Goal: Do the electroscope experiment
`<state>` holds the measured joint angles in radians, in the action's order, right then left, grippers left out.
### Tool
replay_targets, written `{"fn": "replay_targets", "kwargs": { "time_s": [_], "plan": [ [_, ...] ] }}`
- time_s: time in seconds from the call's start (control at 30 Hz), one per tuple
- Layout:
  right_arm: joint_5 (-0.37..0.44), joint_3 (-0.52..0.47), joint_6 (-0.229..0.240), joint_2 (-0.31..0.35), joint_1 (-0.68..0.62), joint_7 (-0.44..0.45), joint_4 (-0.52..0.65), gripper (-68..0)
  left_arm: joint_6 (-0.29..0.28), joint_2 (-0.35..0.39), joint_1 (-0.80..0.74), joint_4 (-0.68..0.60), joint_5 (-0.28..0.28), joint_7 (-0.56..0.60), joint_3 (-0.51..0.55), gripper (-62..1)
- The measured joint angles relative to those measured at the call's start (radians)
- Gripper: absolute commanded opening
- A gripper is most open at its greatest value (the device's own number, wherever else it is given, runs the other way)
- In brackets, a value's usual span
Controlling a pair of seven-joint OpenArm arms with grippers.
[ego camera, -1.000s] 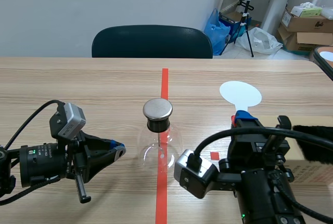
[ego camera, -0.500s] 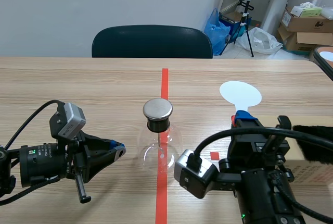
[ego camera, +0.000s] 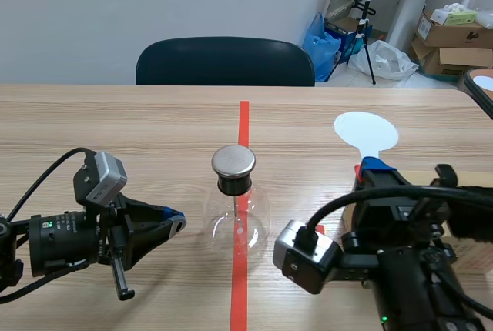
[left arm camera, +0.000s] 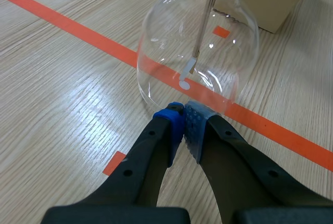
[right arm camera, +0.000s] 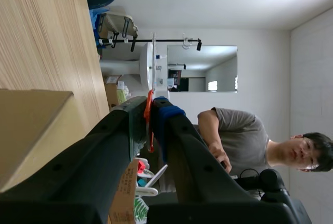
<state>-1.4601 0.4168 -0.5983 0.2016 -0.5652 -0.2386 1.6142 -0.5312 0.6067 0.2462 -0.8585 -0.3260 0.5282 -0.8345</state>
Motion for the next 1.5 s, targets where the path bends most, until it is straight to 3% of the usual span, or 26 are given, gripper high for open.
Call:
{"fn": "replay_targets", "kwargs": {
  "time_s": [0.07,0.2,0.27,0.43,0.7,0.83,1.1,1.27,1.37,1.5],
  "plan": [
    [0.0,-0.035,-0.019,-0.02,-0.034,0.047,0.026,-66.4,0.0,0.0,0.0,0.0,0.0,0.0,0.0,-57.7],
    [0.0,-0.107,-0.118,-0.058,-0.116,0.175,0.065,-66.4,0.0,0.0,0.0,0.0,0.0,0.0,0.0,-57.7],
    [0.0,-0.152,-0.136,-0.074,-0.156,0.244,0.067,-66.4,0.0,0.0,0.0,0.0,0.0,0.0,0.0,-57.7],
    [0.02,-0.255,-0.127,-0.08,-0.235,0.402,0.066,-66.4,0.0,0.0,0.0,0.0,0.0,0.0,0.0,-57.7],
    [0.255,-0.419,-0.127,-0.08,-0.262,0.579,0.066,-66.4,0.0,0.004,0.0,0.0,0.0,0.007,0.0,-57.7],
    [0.31,-0.511,-0.127,-0.091,-0.259,0.669,0.058,-66.4,-0.001,0.032,0.0,0.0,0.0,0.047,0.0,-57.7],
    [0.428,-0.677,-0.127,-0.153,-0.227,0.899,-0.098,-65.8,-0.005,0.082,0.0,0.0,-0.009,0.076,0.0,-57.8],
    [0.462,-0.745,-0.127,-0.16,-0.154,0.966,-0.195,-65.8,-0.061,0.144,-0.023,0.0,-0.053,0.171,0.0,-57.8],
    [0.462,-0.782,-0.127,-0.16,-0.117,0.971,-0.24,-65.8,-0.123,0.198,-0.048,0.0,-0.05,0.258,0.0,-58.0],
    [0.462,-0.839,-0.127,-0.163,-0.064,1.02,-0.296,-65.8,-0.16,0.283,-0.097,-0.023,-0.043,0.378,0.0,-58.2]
  ]
}}
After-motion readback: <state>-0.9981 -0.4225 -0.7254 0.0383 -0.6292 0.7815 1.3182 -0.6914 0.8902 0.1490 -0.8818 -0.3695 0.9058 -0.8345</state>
